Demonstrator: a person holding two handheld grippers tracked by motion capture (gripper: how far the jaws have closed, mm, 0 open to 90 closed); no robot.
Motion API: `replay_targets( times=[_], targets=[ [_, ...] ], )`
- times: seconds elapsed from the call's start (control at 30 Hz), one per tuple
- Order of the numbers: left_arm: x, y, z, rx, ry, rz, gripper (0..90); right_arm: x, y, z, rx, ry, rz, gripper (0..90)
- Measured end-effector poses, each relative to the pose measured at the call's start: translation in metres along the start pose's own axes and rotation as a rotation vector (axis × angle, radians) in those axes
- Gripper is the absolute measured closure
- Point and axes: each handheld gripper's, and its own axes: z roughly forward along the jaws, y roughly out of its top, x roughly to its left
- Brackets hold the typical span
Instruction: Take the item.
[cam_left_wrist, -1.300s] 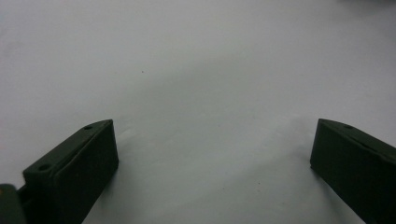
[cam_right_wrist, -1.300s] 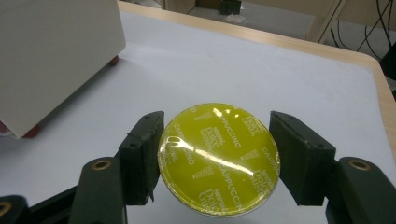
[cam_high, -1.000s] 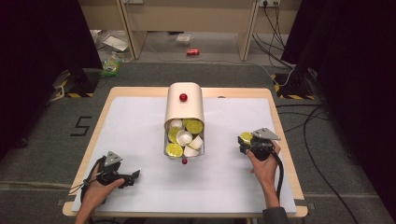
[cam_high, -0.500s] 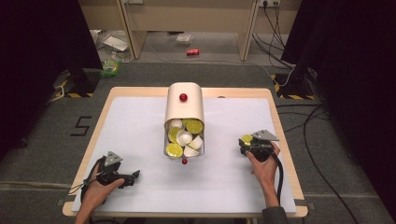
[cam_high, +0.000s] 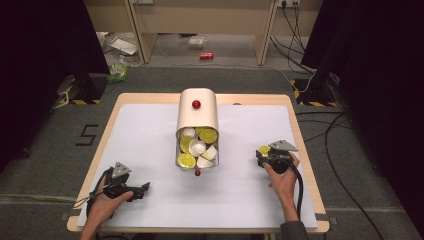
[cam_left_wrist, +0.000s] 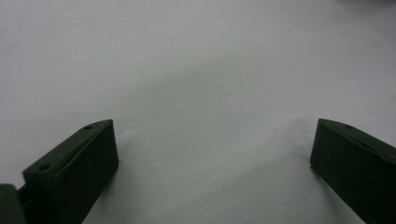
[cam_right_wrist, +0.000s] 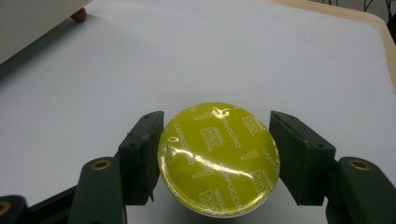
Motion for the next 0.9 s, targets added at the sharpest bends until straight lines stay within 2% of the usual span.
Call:
replay_targets(
  times=[0.47, 0.63, 0.9],
  targets=[
    [0.0, 0.0, 0.0, 0.0, 0.0, 0.0, 0.1, 0.0001, -0.0022, 0.0034, 0.027, 0.013, 0.004, 37.7],
    [0.0, 0.0, 0.0, 0.0, 0.0, 0.0, 0.1, 0.0006, -0.002, 0.0035, 0.035, 0.015, 0.008, 35.1],
    [0.0001, 0.0, 0.0, 0.0, 0.0, 0.0, 0.1, 0.0007, 0.0019, -0.0021, -0.004, 0.017, 0.04, 29.8]
  ],
)
